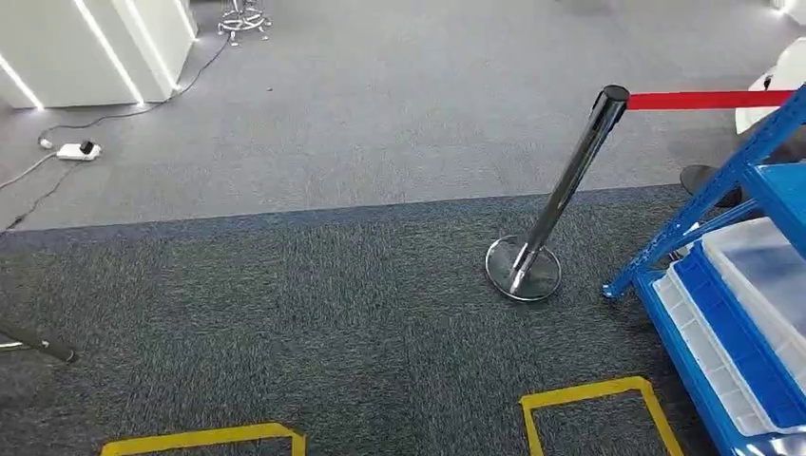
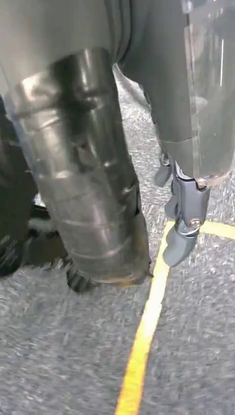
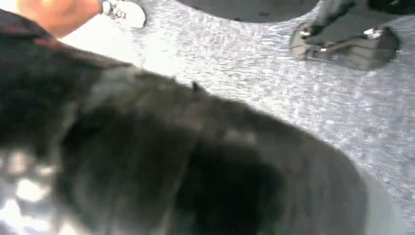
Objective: Take the parts from the cabinet and place them on the table.
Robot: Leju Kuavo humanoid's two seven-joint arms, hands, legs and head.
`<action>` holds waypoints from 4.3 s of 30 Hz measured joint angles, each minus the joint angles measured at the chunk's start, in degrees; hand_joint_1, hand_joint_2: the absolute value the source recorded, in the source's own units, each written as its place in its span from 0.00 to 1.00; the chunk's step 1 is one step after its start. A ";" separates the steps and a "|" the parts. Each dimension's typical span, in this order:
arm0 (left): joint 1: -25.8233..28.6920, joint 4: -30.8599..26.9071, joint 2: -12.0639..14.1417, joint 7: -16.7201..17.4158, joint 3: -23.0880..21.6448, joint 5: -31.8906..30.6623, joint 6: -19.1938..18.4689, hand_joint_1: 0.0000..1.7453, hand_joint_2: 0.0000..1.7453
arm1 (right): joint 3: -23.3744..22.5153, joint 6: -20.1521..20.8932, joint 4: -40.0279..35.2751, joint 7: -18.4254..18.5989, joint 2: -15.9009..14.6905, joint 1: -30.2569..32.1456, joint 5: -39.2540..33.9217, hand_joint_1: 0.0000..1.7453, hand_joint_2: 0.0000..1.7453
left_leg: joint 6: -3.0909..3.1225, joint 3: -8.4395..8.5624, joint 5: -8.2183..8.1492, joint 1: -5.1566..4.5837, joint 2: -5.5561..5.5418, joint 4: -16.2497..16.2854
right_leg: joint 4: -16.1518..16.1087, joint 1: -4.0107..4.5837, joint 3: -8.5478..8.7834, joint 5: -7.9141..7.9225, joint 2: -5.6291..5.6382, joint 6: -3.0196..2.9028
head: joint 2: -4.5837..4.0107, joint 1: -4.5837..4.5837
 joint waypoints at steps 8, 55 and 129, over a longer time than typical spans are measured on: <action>0.30 0.00 0.26 0.33 -0.02 0.00 0.98 0.00 0.00 | -0.09 0.09 0.09 0.00 0.09 0.19 0.18 0.00 0.00 | 1.21 1.18 12.28 -0.31 -0.27 -14.56 | 0.30 -0.54 4.86 -5.47 1.00 2.67 | 0.00 0.11; 0.03 0.00 0.39 3.91 -0.04 0.22 4.35 0.00 0.00 | -1.42 1.25 0.00 -1.81 0.11 -0.49 0.28 0.00 0.00 | 1.37 8.06 8.20 -0.18 1.69 -17.34 | 2.60 0.01 -4.72 1.95 -0.95 2.40 | 0.00 0.13; 0.19 0.00 0.59 3.45 -0.98 0.68 4.31 0.00 0.00 | -2.80 2.01 0.02 -1.51 0.37 -0.53 0.63 0.00 0.00 | 0.24 8.93 6.49 0.47 -4.09 -16.65 | 3.83 -0.62 -6.68 3.41 5.98 1.88 | 0.00 0.09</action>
